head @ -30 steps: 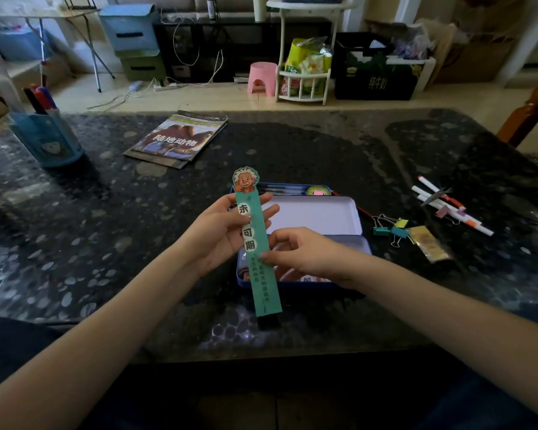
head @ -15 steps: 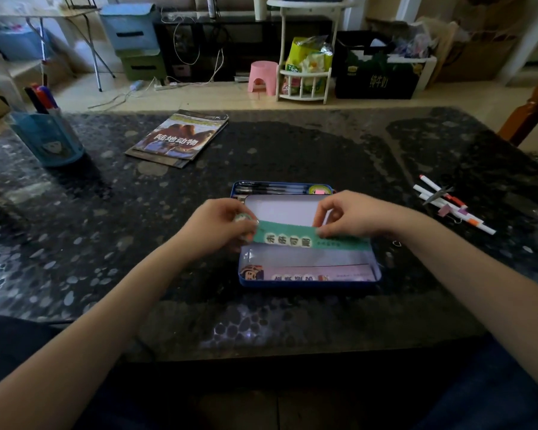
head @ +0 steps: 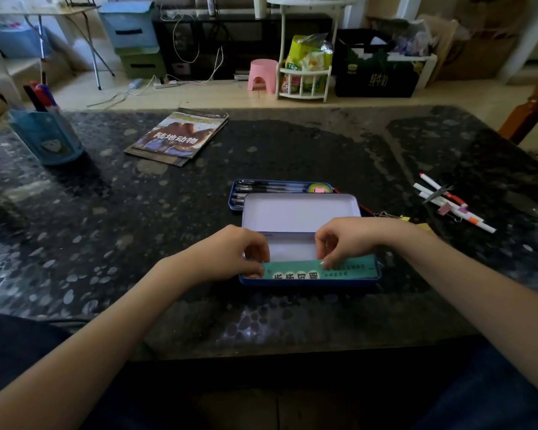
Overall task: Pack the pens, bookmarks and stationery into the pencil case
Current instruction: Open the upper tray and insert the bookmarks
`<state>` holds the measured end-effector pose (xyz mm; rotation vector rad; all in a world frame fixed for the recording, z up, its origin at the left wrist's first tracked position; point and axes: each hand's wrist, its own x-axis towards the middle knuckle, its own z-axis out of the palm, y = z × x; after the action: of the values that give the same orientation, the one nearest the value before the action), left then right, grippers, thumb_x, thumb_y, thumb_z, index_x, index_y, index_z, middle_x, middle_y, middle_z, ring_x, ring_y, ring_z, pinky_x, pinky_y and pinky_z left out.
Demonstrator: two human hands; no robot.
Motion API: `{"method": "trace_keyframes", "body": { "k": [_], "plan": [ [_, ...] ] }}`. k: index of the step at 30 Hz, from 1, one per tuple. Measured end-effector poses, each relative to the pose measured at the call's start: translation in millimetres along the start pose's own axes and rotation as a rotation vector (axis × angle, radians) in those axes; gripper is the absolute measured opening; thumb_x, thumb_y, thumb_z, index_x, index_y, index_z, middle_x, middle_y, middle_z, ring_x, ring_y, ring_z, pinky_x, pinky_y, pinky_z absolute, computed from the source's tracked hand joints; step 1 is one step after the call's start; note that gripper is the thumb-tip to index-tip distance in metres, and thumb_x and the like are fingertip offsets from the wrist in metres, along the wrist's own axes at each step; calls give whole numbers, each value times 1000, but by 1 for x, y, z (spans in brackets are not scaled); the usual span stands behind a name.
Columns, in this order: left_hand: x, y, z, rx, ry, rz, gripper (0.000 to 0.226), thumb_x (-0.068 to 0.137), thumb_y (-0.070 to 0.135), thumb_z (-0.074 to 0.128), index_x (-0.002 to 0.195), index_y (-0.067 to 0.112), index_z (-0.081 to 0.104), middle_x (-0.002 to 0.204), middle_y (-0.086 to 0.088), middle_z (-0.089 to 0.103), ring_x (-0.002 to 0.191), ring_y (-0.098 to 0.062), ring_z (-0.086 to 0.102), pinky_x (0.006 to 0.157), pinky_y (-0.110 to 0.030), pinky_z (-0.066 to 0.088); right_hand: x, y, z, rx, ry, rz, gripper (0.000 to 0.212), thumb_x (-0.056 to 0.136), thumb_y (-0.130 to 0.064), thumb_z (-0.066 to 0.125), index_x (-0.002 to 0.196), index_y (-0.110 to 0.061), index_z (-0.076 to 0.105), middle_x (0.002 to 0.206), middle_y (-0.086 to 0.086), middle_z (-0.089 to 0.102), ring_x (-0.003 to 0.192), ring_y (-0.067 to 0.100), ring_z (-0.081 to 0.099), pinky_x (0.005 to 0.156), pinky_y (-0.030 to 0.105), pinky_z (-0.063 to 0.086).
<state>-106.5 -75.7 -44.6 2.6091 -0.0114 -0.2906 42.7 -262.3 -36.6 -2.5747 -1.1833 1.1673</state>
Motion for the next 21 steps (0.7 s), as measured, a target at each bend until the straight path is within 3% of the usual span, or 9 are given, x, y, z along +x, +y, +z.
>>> {"method": "trace_keyframes", "body": {
  "k": [11,14,18,21],
  "plan": [
    [1,-1,-1,12,-32,8,15,78,24,74,93,24,71,89,13,65,76,5,54,65,-6,40,0,-4,4,-46,4,32,19,75,-28,79,79,-26,61,87,-9,61,82,10,57,70,26,47],
    [2,-1,-1,3,-36,5,15,78,23,75,92,24,71,89,13,66,78,4,56,66,-6,40,-2,-7,9,-121,50,42,22,75,-30,79,75,-25,58,84,-7,62,78,12,56,62,25,43],
    [3,-2,-2,-8,-37,8,14,77,22,76,91,22,72,89,10,69,79,1,59,66,-7,42,-7,-13,12,-358,117,117,31,75,-47,74,79,-22,57,79,-4,62,67,11,54,54,27,40],
    [2,-3,-3,-28,-47,17,16,76,22,77,90,24,72,86,15,67,77,4,57,66,-6,40,-10,-13,8,-232,1,175,26,82,-37,71,84,-18,53,81,3,65,59,15,62,51,27,50]
  ]
}}
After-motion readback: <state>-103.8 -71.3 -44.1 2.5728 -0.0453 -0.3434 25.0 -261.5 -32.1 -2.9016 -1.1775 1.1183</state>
